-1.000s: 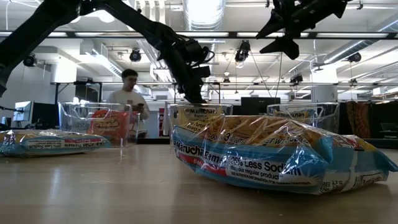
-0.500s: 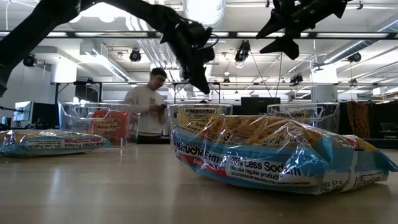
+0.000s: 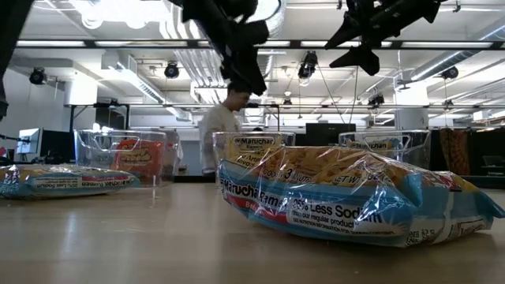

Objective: Sort Maruchan noodles
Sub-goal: Put the blue noodle pack into the right transparent bin

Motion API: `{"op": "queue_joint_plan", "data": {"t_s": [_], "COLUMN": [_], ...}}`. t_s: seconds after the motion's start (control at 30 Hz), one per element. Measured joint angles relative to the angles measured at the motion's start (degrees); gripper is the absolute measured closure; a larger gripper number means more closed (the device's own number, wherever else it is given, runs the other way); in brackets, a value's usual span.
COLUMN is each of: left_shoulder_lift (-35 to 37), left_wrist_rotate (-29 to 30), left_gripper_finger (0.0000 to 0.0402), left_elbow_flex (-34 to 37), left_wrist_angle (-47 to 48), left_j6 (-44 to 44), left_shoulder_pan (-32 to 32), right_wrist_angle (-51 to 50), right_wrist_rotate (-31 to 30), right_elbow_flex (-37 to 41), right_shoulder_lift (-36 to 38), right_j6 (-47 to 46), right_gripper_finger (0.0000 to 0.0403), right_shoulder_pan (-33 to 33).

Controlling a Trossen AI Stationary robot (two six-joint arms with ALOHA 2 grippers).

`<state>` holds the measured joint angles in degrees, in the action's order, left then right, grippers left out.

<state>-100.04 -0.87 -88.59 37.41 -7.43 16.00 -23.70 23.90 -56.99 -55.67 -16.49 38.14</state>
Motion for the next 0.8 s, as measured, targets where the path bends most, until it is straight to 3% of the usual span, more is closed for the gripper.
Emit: {"op": "queue_joint_plan", "data": {"t_s": [0.17, 0.33, 0.5, 0.8], "left_shoulder_lift": [8.5, 13.5, 14.2, 10.4], "left_wrist_rotate": [5.8, 6.4, 6.8, 6.9], "left_gripper_finger": [0.0223, 0.0223, 0.0223, 0.0223], "left_elbow_flex": [13.3, 20.8, 25.7, 32.7], "left_wrist_angle": [-10.6, -19.3, -22.0, -37.3], "left_j6": [10.6, 20.8, 31.8, 55.3], "left_shoulder_pan": [-7.2, -12.6, -17.1, -25.3], "right_wrist_angle": [0.0, 0.0, 0.0, 0.0], "right_wrist_rotate": [0.0, 0.0, 0.0, 0.0], "right_elbow_flex": [0.0, 0.0, 0.0, 0.0], "right_shoulder_lift": [0.0, 0.0, 0.0, 0.0], "right_j6": [0.0, 0.0, 0.0, 0.0], "right_gripper_finger": [0.0170, 0.0170, 0.0170, 0.0170], "right_shoulder_pan": [0.0, 0.0, 0.0, 0.0]}}
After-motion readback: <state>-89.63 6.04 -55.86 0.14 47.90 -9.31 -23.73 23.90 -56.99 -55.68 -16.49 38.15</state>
